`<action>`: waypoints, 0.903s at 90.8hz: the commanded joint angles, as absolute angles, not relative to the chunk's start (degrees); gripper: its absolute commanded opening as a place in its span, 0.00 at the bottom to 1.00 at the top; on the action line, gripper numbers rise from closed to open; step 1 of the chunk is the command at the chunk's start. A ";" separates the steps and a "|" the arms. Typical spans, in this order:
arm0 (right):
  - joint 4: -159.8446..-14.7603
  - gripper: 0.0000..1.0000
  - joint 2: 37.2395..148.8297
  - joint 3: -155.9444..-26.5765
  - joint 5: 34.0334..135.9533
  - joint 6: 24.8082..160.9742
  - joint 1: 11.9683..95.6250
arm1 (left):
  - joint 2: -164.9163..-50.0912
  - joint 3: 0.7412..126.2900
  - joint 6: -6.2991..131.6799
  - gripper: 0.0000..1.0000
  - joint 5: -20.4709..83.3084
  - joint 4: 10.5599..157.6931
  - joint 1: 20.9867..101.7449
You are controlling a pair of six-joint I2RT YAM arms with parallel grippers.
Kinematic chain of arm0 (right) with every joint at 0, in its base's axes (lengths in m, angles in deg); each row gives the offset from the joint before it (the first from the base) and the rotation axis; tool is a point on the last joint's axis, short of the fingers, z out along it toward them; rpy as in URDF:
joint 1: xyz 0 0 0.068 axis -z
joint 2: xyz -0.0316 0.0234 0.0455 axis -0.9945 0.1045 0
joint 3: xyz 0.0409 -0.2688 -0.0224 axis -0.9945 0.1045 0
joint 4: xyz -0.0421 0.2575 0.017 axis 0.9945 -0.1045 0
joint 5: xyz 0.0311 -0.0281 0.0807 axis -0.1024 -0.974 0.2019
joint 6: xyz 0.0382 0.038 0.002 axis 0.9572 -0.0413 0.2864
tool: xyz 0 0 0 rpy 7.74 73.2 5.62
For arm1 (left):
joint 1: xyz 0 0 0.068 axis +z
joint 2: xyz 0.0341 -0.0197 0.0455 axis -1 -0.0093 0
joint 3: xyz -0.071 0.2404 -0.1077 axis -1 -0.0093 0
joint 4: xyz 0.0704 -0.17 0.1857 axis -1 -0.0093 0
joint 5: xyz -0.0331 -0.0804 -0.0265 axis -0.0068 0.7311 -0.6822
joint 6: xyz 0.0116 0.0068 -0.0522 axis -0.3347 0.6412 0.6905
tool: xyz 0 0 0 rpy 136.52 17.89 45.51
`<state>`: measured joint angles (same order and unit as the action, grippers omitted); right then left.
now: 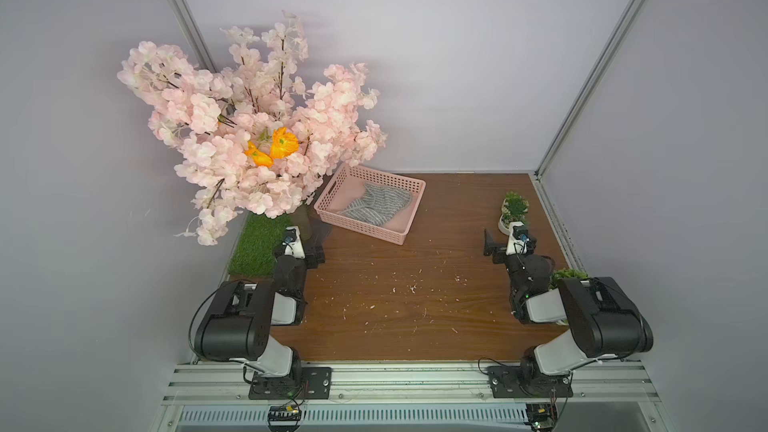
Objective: Fold the square dishcloth
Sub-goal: Pick up the cleaning item from the bin.
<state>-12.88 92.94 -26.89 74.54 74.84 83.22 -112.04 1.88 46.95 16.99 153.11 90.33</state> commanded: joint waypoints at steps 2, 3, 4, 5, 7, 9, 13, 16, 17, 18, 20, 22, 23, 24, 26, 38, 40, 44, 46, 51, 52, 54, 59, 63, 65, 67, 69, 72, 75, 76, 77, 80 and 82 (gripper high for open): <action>-12.93 1.00 93.26 -27.34 74.75 74.63 82.99 | -112.13 2.27 47.29 0.99 16.38 154.38 89.74; -12.93 1.00 93.28 -27.34 74.71 74.63 83.01 | -112.14 2.28 47.30 0.99 16.42 154.38 89.73; -12.89 0.99 93.28 -27.34 74.73 74.63 83.02 | -112.10 2.28 47.31 0.99 16.40 154.38 89.73; -12.91 0.99 93.29 -27.34 74.70 74.63 83.03 | -112.07 2.23 47.27 1.00 16.39 154.38 89.77; -12.93 0.99 93.29 -27.34 74.74 74.63 83.03 | -112.06 2.24 47.24 0.99 16.38 154.38 89.76; -12.93 1.00 93.27 -27.34 74.75 74.63 83.03 | -112.08 2.25 47.27 0.99 16.29 154.38 89.74; -12.88 1.00 93.29 -27.34 74.75 74.63 83.04 | -112.11 2.27 47.27 0.99 16.39 154.38 89.73; -12.90 1.00 93.27 -27.34 74.75 74.63 83.03 | -112.08 2.26 47.30 1.00 16.36 154.38 89.75; -12.92 1.00 93.28 -27.34 74.75 74.63 83.03 | -112.11 2.27 47.31 1.00 16.37 154.38 89.74; -12.88 1.00 93.28 -27.34 74.75 74.63 83.03 | -112.13 2.27 47.31 1.00 16.37 154.38 89.73; -12.92 1.00 93.29 -27.34 74.75 74.63 83.03 | -112.14 2.23 47.29 0.99 16.35 154.36 89.75; -12.93 1.00 93.29 -27.34 74.75 74.63 83.03 | -112.07 2.27 47.27 1.00 16.37 154.38 89.69; -12.89 1.00 93.29 -27.34 74.75 74.63 83.03 | -112.11 2.23 47.29 1.00 16.37 154.38 89.67; -12.91 1.00 93.29 -27.34 74.75 74.63 83.03 | -112.12 2.25 47.30 1.00 16.38 154.38 89.74; -12.93 1.00 93.27 -27.34 74.75 74.63 83.08 | -112.11 2.20 47.27 1.00 16.40 154.38 89.73; -12.93 0.99 93.28 -27.34 74.75 74.63 83.03 | -112.07 2.25 47.28 0.99 16.36 154.38 89.75; -12.93 1.00 93.29 -27.34 74.75 74.63 83.08 | -112.12 2.27 47.28 1.00 16.37 154.38 89.76; -12.96 1.00 93.28 -27.40 74.75 74.67 83.07 | -112.02 2.22 47.25 1.00 16.33 154.38 89.71; -12.94 1.00 93.24 -27.42 74.86 74.70 83.06 | -112.02 2.26 47.28 1.00 16.37 154.38 89.72; -12.96 1.00 93.18 -27.35 74.80 74.72 83.03 | -112.01 2.23 47.28 0.99 16.60 154.38 89.72; -12.90 1.00 93.19 -27.34 74.78 74.72 83.03 | -111.99 2.21 47.21 1.00 16.79 154.38 89.73; -12.92 1.00 93.20 -27.27 74.78 74.72 83.03 | -111.84 2.37 47.00 0.99 17.29 154.38 89.75; -13.27 1.00 92.80 -27.56 75.10 74.61 83.03 | -111.22 2.34 46.58 0.99 17.90 154.16 89.69; -15.09 0.99 91.81 -28.14 75.61 74.21 83.03 | -110.34 2.02 46.73 0.99 17.36 154.06 89.60; -16.26 1.00 91.07 -28.42 75.65 74.06 83.10 | -109.56 1.71 46.84 1.00 17.04 154.04 89.61; -17.24 1.00 90.32 -28.75 75.44 74.20 83.07 | -108.84 1.39 46.87 1.00 16.83 153.99 89.52; -18.09 1.00 89.62 -28.99 74.99 74.41 83.04 | -107.95 1.02 46.79 0.99 16.53 153.85 89.37; -19.96 1.00 88.01 -29.27 74.09 74.75 82.95 | -106.41 0.54 46.63 0.99 15.61 153.34 88.86; -21.68 1.00 86.66 -29.66 73.25 75.06 82.94 | -104.72 0.22 46.43 0.99 14.38 152.66 88.28; -22.62 1.00 85.93 -29.82 72.95 75.15 82.94 | -104.21 0.11 46.35 0.99 13.97 152.29 88.08; -23.45 1.00 85.30 -30.03 72.53 75.24 82.86 | -103.74 0.01 46.22 1.00 13.59 151.69 88.08; -26.25 1.00 83.61 -30.92 71.11 75.51 82.82 | -102.31 -0.24 45.83 1.00 12.58 150.80 87.52; -28.39 0.99 82.45 -31.62 70.26 75.68 82.65 | -101.22 -0.33 45.58 1.00 11.91 150.21 87.05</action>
<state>-19.96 88.11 -28.90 73.97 74.86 83.20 -105.85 0.61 46.71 15.77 152.22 89.15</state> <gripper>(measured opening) 0.995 0.994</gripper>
